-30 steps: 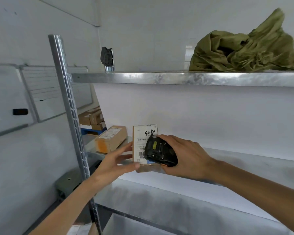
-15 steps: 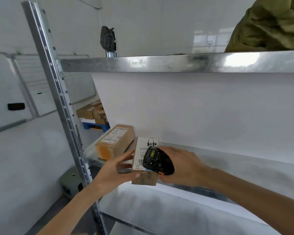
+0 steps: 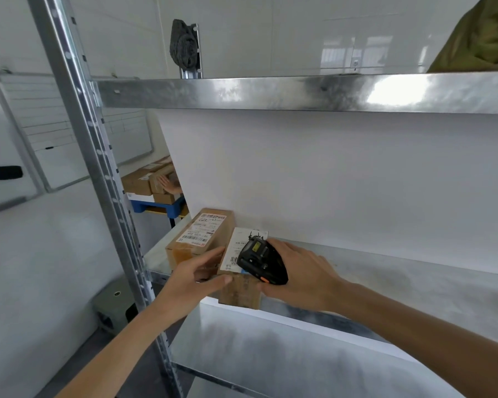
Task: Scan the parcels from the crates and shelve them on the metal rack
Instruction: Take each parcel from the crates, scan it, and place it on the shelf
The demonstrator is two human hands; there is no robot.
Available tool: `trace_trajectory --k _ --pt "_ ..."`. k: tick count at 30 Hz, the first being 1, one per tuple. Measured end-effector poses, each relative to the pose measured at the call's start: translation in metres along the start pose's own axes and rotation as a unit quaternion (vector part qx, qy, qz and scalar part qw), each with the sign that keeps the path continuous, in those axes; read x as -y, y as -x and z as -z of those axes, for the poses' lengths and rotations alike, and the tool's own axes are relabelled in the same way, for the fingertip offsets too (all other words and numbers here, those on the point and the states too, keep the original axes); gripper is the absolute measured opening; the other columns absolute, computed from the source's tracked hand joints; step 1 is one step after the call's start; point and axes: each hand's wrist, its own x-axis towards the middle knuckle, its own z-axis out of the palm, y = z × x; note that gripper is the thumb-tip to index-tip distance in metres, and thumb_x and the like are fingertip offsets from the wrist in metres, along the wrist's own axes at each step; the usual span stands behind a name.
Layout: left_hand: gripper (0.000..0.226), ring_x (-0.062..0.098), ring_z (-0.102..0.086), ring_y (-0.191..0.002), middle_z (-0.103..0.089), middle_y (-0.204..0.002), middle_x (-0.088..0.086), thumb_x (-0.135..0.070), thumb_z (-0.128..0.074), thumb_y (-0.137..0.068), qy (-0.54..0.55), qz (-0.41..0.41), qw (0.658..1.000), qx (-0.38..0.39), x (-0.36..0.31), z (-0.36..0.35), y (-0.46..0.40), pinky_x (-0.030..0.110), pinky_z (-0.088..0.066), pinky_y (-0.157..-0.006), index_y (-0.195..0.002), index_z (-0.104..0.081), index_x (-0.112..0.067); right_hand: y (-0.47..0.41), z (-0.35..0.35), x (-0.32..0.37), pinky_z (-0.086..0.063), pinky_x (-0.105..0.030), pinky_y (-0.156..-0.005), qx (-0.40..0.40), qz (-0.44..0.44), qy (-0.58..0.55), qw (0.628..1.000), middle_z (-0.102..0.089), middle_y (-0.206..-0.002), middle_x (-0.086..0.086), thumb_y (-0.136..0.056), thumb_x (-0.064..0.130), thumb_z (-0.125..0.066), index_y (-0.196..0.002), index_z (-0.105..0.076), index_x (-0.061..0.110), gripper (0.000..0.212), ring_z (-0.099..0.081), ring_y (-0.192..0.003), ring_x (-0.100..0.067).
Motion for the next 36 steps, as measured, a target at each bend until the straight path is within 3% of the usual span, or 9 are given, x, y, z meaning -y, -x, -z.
trace_trajectory --k 4,12,17,23,31,36 --pt "0.049 0.002 -0.065 -0.117 -0.071 -0.121 -0.022 -0.009 -0.073 -0.090 -0.004 -0.013 1.000 -0.004 0.003 0.001 -0.009 0.026 -0.058 -0.093 -0.129 -0.061 -0.037 -0.010 -0.001 0.002 -0.044 -0.033 -0.074 -0.012 -0.020 -0.008 1.000 -0.063 -0.118 0.017 -0.078 0.060 -0.068 -0.126 -0.044 0.040 0.058 -0.062 -0.103 -0.017" --pt "0.049 -0.014 -0.060 -0.109 -0.060 -0.119 -0.034 -0.010 -0.068 -0.094 -0.050 -0.022 0.998 -0.018 0.003 -0.006 -0.028 0.017 -0.052 -0.096 -0.129 -0.053 -0.042 -0.025 0.000 -0.004 -0.048 -0.033 -0.075 -0.012 -0.034 -0.002 0.999 -0.063 -0.119 0.015 -0.077 0.056 -0.069 -0.133 -0.044 0.038 0.065 -0.059 -0.096 -0.015" --pt "0.052 -0.022 -0.057 -0.106 -0.058 -0.105 -0.053 -0.007 -0.067 -0.095 -0.075 -0.022 0.997 -0.028 0.006 -0.006 -0.035 0.013 -0.051 -0.094 -0.134 -0.051 -0.038 -0.035 -0.001 -0.006 -0.045 -0.032 -0.072 -0.023 -0.033 0.001 0.999 -0.064 -0.117 0.014 -0.078 0.057 -0.070 -0.133 -0.045 0.038 0.063 -0.062 -0.098 -0.018" --pt "0.053 -0.025 -0.051 -0.105 -0.053 -0.117 -0.040 -0.007 -0.067 -0.095 -0.087 -0.029 0.994 -0.053 0.004 -0.011 -0.042 0.013 -0.044 -0.100 -0.136 -0.052 -0.037 -0.046 -0.001 -0.010 -0.043 -0.032 -0.071 -0.021 -0.036 -0.002 0.999 -0.063 -0.119 0.013 -0.078 0.058 -0.069 -0.135 -0.044 0.037 0.066 -0.062 -0.098 -0.020" --pt "0.055 -0.023 -0.045 -0.110 -0.046 -0.118 -0.042 -0.005 -0.064 -0.097 -0.104 -0.031 0.992 -0.061 0.006 -0.014 -0.052 0.027 -0.042 -0.110 -0.132 -0.046 -0.043 -0.058 -0.004 -0.018 -0.045 -0.034 -0.072 -0.027 -0.035 -0.003 0.999 -0.063 -0.118 0.013 -0.076 0.057 -0.069 -0.133 -0.043 0.037 0.065 -0.062 -0.096 -0.020" --pt "0.058 0.008 -0.037 -0.144 -0.039 -0.133 -0.036 -0.009 -0.062 -0.099 -0.144 -0.051 0.986 -0.070 0.007 -0.018 -0.060 0.039 -0.031 -0.121 -0.131 -0.038 -0.051 -0.065 -0.006 -0.023 -0.045 -0.032 -0.071 -0.034 -0.033 -0.002 0.999 -0.063 -0.119 0.013 -0.076 0.057 -0.069 -0.134 -0.043 0.038 0.067 -0.061 -0.095 -0.018"
